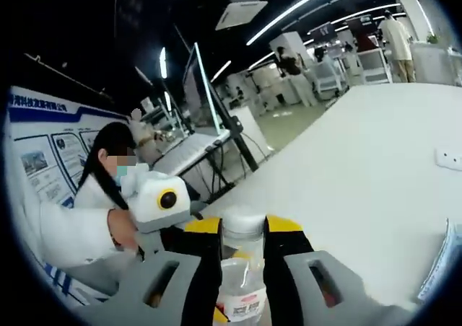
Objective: Arrange the tabletop items into an orderly group along one side of the table until the central work area is clear of visible clutter.
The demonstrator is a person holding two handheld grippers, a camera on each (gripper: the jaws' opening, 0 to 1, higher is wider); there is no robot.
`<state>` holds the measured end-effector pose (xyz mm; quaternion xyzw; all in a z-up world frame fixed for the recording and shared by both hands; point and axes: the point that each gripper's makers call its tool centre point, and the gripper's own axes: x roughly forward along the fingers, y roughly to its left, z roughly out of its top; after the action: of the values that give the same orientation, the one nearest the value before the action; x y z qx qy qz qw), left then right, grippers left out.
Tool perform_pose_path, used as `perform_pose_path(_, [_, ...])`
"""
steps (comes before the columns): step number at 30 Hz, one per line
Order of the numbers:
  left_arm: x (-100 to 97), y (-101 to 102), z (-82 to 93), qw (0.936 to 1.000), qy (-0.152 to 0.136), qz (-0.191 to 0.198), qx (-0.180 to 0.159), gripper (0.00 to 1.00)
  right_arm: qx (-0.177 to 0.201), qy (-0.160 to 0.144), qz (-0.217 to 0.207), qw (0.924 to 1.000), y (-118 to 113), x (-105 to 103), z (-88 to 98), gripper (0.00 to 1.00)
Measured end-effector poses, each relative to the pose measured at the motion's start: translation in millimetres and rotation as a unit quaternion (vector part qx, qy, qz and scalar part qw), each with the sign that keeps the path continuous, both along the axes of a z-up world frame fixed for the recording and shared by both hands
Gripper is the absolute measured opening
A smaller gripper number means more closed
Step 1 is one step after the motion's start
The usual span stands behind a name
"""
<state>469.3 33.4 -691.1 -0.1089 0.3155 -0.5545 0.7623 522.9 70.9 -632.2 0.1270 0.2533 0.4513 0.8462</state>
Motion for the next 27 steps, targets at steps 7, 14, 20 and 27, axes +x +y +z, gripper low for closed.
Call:
perform_pose_path(7, [6.3, -0.3, 11.7, 0.9997, -0.023, -0.005, 0.005, 0.41, 0.000, -0.032, -0.005, 0.9995, -1.6, 2.1, 15.8, 0.18])
perform_pose_path(14, [28.7, -4.8, 32.1, 0.9969, -0.075, -0.018, 0.019, 0.41, 0.005, -0.080, -0.014, 0.9967, -11.8, 17.1, 43.9, 0.18])
perform_pose_path(20, [51.1, -27.4, 49.7, 0.9943, -0.105, -0.017, -0.010, 0.40, -0.008, -0.130, -0.033, 0.9909, -30.6, 32.7, 63.4, 0.18])
perform_pose_path(27, [73.3, -54.7, 58.2, 0.9895, -0.138, -0.043, -0.006, 0.40, -0.029, -0.171, -0.049, 0.9835, -57.0, 47.7, 73.8, 0.18])
